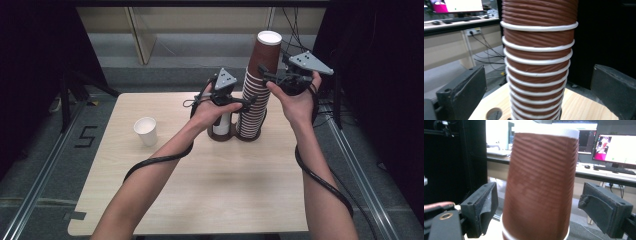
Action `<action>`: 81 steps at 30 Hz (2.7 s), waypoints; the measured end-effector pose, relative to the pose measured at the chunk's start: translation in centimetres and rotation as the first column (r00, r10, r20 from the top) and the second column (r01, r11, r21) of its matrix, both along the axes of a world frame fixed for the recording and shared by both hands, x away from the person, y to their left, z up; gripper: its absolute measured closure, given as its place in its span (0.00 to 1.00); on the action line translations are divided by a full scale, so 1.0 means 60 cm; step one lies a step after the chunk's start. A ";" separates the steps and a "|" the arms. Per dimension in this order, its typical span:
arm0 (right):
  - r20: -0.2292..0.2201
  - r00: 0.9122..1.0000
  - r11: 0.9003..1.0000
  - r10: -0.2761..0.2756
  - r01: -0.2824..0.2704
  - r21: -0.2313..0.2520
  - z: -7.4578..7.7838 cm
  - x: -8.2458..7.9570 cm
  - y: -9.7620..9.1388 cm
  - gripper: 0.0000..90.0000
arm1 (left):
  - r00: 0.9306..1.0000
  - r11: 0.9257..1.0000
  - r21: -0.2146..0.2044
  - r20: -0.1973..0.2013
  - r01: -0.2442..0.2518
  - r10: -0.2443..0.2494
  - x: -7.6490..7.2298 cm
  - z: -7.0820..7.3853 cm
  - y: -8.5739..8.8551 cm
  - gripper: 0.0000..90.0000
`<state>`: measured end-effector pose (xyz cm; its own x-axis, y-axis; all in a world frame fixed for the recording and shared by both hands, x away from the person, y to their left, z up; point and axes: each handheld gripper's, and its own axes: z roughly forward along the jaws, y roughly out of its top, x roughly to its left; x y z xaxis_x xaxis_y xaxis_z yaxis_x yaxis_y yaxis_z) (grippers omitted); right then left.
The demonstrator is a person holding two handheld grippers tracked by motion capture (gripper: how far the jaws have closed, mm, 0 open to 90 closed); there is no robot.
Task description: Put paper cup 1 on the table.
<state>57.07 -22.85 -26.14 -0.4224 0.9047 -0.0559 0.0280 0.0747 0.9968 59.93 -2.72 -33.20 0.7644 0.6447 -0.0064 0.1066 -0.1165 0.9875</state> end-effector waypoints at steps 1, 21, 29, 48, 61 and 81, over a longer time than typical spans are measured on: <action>-0.001 1.000 1.000 0.000 0.000 0.003 0.003 0.006 0.001 0.17 | 1.000 1.000 -0.009 -0.008 0.004 -0.005 0.004 0.001 -0.005 0.00; -0.035 0.999 1.000 0.002 -0.002 0.000 0.019 0.047 0.024 0.16 | 0.999 0.998 -0.053 -0.042 0.027 -0.029 0.039 0.030 -0.043 0.01; -0.030 1.000 1.000 -0.007 0.008 0.011 0.021 0.053 0.027 0.19 | 0.999 0.999 -0.042 -0.048 0.009 -0.012 0.046 0.027 -0.045 0.07; 0.033 0.999 0.998 -0.030 0.028 0.057 0.057 0.035 0.023 0.22 | 0.999 1.000 -0.031 -0.043 0.005 -0.007 0.043 0.027 -0.049 0.07; 0.124 0.991 0.993 -0.046 0.031 0.117 0.091 0.016 0.010 0.22 | 0.999 1.000 -0.017 -0.035 0.005 -0.006 0.042 0.028 -0.050 0.07; 0.199 0.977 0.977 -0.080 0.037 0.209 0.124 -0.013 -0.014 0.22 | 1.000 1.000 0.008 -0.010 -0.008 0.008 0.033 0.031 -0.043 0.10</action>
<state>56.28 -23.71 -18.70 -0.3671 0.9287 0.0517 -0.1802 -0.1255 0.9756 61.93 -5.33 -31.34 0.7593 0.6507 -0.0083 0.1171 -0.1240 0.9854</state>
